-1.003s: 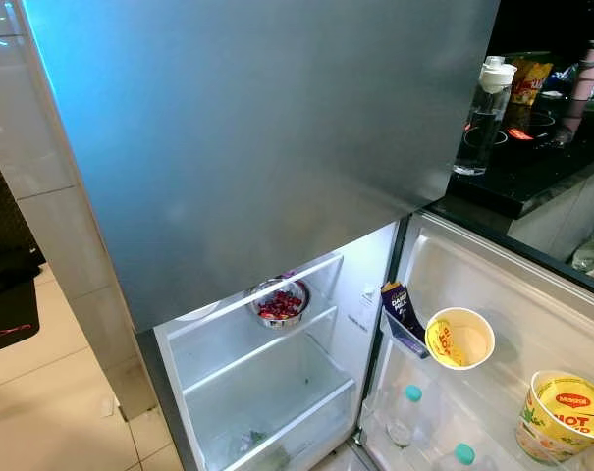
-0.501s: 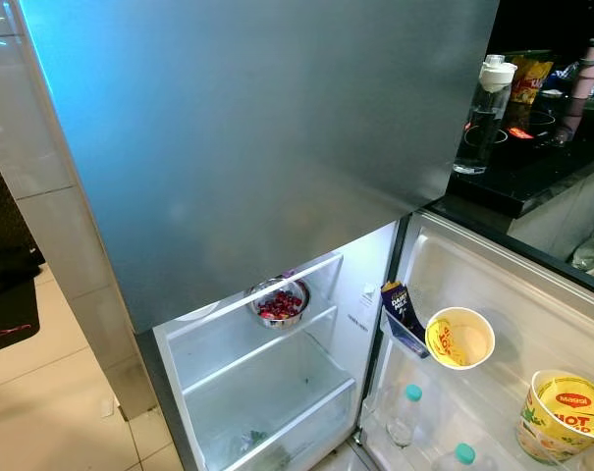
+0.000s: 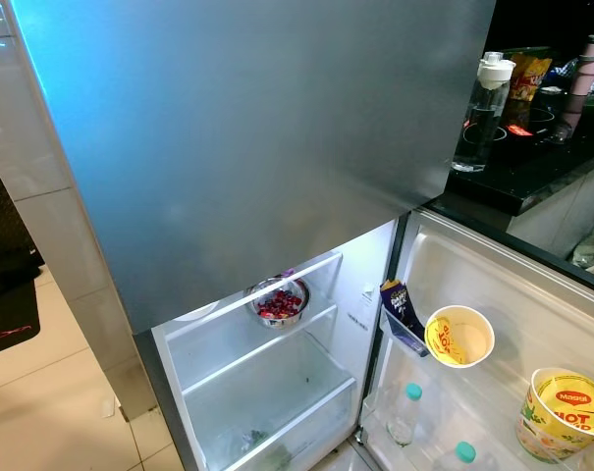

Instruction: Restocking fridge

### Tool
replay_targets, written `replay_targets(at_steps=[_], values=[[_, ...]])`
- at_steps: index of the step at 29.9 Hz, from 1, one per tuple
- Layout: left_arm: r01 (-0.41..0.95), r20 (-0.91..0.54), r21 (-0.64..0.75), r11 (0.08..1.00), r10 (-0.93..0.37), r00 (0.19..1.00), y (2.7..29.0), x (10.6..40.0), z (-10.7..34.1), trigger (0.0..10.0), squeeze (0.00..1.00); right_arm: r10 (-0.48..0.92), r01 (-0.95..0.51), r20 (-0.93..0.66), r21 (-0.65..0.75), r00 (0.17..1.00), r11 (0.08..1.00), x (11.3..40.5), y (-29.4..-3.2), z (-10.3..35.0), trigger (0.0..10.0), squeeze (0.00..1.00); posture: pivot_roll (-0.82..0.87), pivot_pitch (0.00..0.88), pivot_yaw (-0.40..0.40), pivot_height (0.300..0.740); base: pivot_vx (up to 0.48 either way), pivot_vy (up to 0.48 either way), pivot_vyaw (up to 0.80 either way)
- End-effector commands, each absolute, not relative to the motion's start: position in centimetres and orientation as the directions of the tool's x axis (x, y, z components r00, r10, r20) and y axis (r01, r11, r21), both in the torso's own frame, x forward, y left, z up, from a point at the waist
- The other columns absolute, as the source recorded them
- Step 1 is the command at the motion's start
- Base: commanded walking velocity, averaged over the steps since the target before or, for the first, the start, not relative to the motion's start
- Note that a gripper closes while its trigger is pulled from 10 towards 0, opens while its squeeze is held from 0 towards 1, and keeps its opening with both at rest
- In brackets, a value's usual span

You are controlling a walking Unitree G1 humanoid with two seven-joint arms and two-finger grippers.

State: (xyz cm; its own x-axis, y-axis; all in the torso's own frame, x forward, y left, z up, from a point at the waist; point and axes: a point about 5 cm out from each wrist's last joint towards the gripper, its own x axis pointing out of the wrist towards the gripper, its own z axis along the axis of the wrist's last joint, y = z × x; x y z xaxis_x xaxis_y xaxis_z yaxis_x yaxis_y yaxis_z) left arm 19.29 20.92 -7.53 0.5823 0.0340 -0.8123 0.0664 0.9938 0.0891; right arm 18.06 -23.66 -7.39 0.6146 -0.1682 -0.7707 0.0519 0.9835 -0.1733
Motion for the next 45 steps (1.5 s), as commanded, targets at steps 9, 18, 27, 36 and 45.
replay_targets(at_steps=[9,18,27,36,45], values=[[0.059,-0.832,0.08,0.995,0.034,0.554,20.7,18.4,-8.1,10.0,0.0,-0.175,0.054,-0.77,-0.18,0.614,0.982,18.1,-24.1,-7.3,10.0,0.0,-0.15,0.075,0.059,0.74,0.0,0.0,0.0],[0.062,-0.825,0.082,0.995,0.033,0.564,20.5,18.7,-7.9,10.0,0.0,-0.172,0.048,-0.78,-0.179,0.601,0.983,17.5,-23.8,-7.6,10.0,0.0,-0.14,0.069,0.058,0.74,0.0,0.0,0.0],[0.065,-0.818,0.094,0.993,0.04,0.574,20.7,19.5,-7.5,10.0,0.0,-0.167,0.046,-0.776,-0.175,0.608,0.983,17.8,-23.4,-7.6,10.0,0.0,-0.15,0.077,0.082,0.74,0.0,0.0,0.0],[0.057,-0.819,0.076,0.995,0.029,0.573,20.5,19.3,-7.6,10.0,0.0,-0.171,0.053,-0.775,-0.176,0.608,0.983,17.6,-23.8,-7.5,10.0,0.0,-0.14,0.084,0.071,0.74,0.0,0.0,0.0],[0.055,-0.818,0.066,0.996,0.023,0.574,20.5,19.3,-7.6,10.0,0.0,-0.175,0.063,-0.772,-0.172,0.612,0.983,17.8,-24.0,-7.4,10.0,0.0,-0.14,0.091,0.066,0.74,0.0,0.0,0.0]])
